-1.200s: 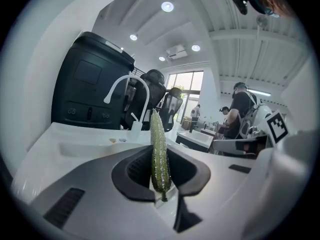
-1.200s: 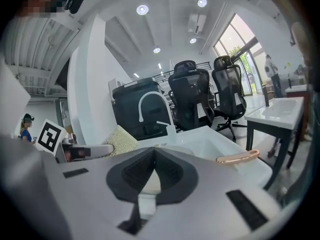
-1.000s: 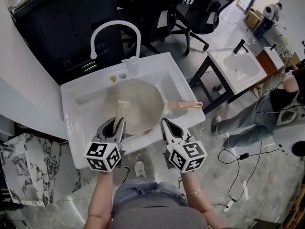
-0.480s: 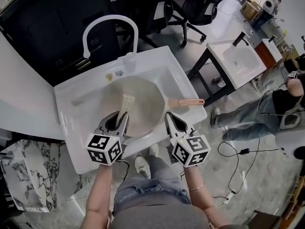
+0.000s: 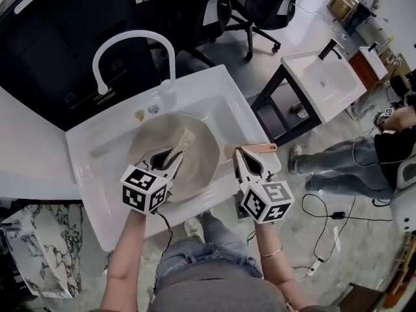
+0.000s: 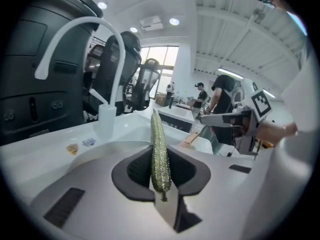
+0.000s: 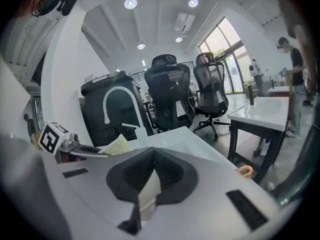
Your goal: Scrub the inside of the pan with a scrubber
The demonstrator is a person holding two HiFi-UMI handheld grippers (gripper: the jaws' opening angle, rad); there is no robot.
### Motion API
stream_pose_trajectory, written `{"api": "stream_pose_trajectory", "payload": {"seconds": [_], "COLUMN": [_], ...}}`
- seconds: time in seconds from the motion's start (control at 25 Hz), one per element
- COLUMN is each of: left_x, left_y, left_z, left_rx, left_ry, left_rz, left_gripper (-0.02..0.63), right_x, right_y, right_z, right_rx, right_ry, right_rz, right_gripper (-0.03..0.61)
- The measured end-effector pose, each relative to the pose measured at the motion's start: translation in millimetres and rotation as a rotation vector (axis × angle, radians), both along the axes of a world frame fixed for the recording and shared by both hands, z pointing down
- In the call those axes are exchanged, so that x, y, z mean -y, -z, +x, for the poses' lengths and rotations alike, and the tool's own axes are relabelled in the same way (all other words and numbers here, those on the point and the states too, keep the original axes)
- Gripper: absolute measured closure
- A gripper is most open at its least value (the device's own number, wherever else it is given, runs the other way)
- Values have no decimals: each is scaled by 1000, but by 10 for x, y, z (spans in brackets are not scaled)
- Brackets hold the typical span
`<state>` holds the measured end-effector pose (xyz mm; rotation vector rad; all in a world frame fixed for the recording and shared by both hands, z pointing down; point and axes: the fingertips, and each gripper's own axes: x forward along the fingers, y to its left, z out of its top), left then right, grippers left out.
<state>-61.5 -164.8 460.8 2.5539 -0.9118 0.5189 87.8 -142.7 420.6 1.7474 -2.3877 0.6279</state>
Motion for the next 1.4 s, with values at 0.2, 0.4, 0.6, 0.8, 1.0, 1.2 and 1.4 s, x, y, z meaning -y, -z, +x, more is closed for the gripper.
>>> {"api": "stream_pose_trajectory", "payload": {"seconds": [0.2, 0.4, 0.6, 0.8, 1.0, 1.2, 1.4], "left_x": [-47, -189, -228, -201, -12, 285, 532], "left_y": [-204, -430, -625, -812, -924, -1051, -1204], "left_z": [310, 402, 442, 507, 655, 689, 700], "left_rx": [126, 269, 392, 467, 480, 472, 488], "left_ry": [-283, -535, -705, -802, -766, -646, -505], "left_rz": [-45, -123, -161, -192, -181, -208, -237], "left_gripper": [548, 548, 548, 548, 548, 549, 549], "right_x": [151, 270, 370, 437, 472, 513, 533], "right_y": [-93, -177, -256, -310, -375, -437, -444], "right_z": [150, 194, 258, 308, 320, 274, 226], "right_rx": [6, 16, 25, 33, 37, 40, 39], "right_ry": [-10, 5, 6, 8, 21, 43, 60], "right_rz": [-31, -57, -76, -86, -103, -116, -117], "right_gripper": [568, 568, 568, 568, 568, 568, 568]}}
